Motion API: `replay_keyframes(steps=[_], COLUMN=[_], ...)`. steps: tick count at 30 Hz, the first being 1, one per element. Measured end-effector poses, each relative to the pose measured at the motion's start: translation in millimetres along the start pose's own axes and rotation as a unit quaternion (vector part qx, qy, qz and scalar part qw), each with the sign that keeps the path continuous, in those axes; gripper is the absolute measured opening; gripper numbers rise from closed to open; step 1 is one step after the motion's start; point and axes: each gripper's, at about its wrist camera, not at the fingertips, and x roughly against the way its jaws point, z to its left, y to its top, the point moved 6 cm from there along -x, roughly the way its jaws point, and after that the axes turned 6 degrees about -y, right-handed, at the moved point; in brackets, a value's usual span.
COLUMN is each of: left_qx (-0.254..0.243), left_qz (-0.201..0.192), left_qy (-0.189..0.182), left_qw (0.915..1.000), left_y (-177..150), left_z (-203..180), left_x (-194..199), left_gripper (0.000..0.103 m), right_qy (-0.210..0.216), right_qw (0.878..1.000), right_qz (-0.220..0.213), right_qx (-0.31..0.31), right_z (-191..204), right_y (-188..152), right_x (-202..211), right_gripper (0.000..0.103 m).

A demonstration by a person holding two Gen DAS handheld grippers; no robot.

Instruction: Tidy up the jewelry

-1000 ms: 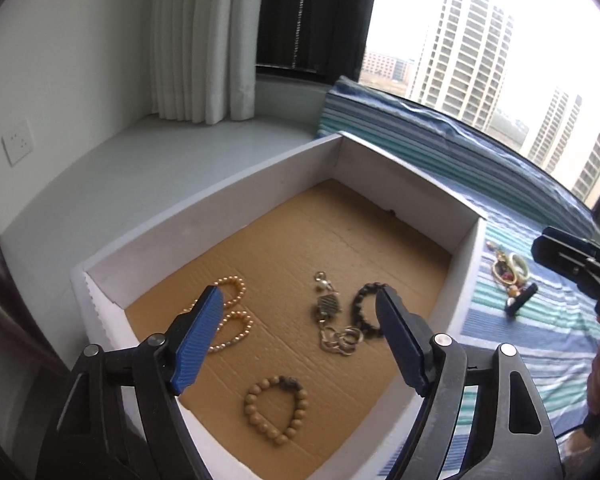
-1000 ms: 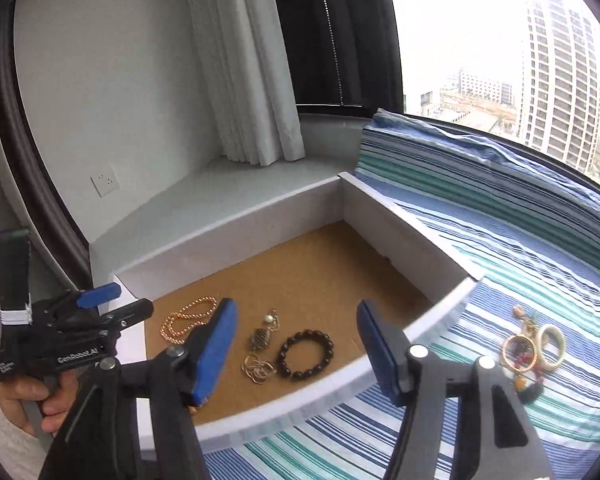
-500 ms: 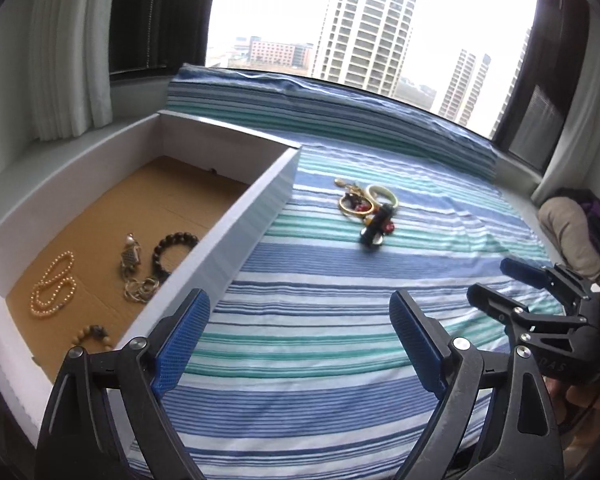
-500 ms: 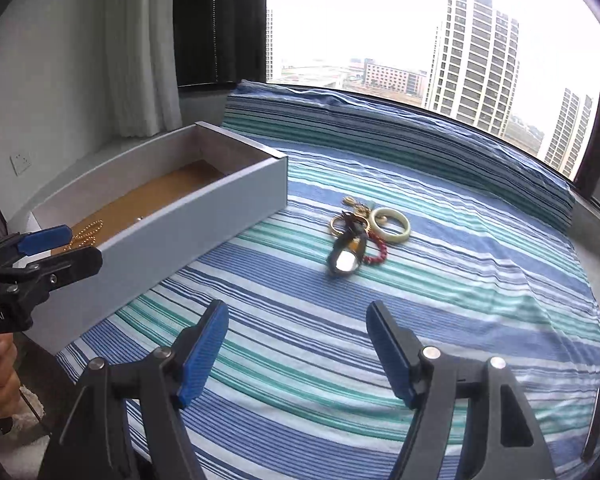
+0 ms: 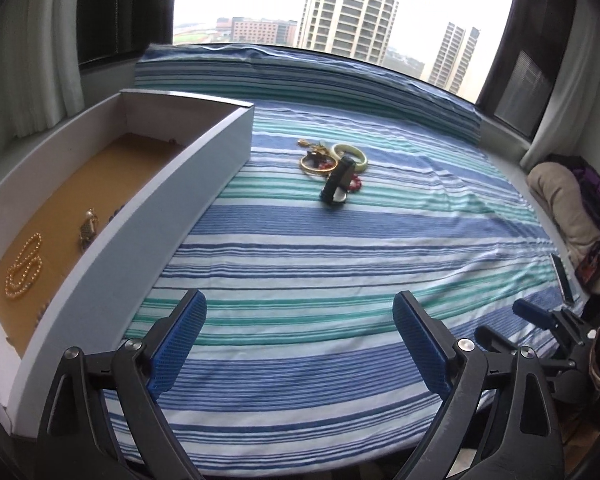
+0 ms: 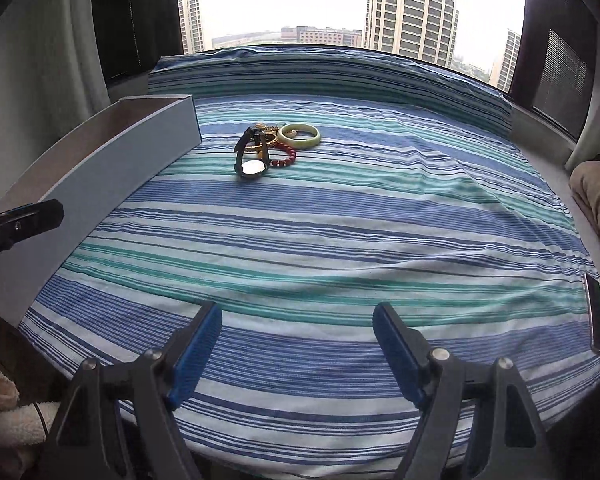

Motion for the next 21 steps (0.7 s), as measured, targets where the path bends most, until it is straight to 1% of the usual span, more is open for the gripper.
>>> replay_keyframes(steps=[7,11,14,21], left_qx=[-0.007,-0.007,-0.005,-0.006], left_qz=[0.0,0.018,0.024,0.05], left_qy=[0.017,0.02,0.02,0.013], left_qw=[0.9998,0.9996,0.9995,0.9986], left_y=[-8.4,-18.1,-21.3,-23.8], left_z=[-1.2,-0.8,-0.2,-5.5], left_x=[-0.8,-9.2,-13.7,-35.4], left_gripper=[0.098,0.098,0.098,0.098], right_qy=[0.003,0.009,0.012,0.012], right_qw=[1.0,1.0,0.999,0.999], right_qz=[0.012,0.024,0.033,0.037], right_qx=[0.002,0.003,0.006,-0.008], right_z=[3.9,7.2,7.6,-8.5], right_y=[-22.7,-29.6,-34.7,-37.9], right_x=[2.6,-0.1,-1.9,-4.2], right_gripper=[0.08,0.08,0.08,0.08])
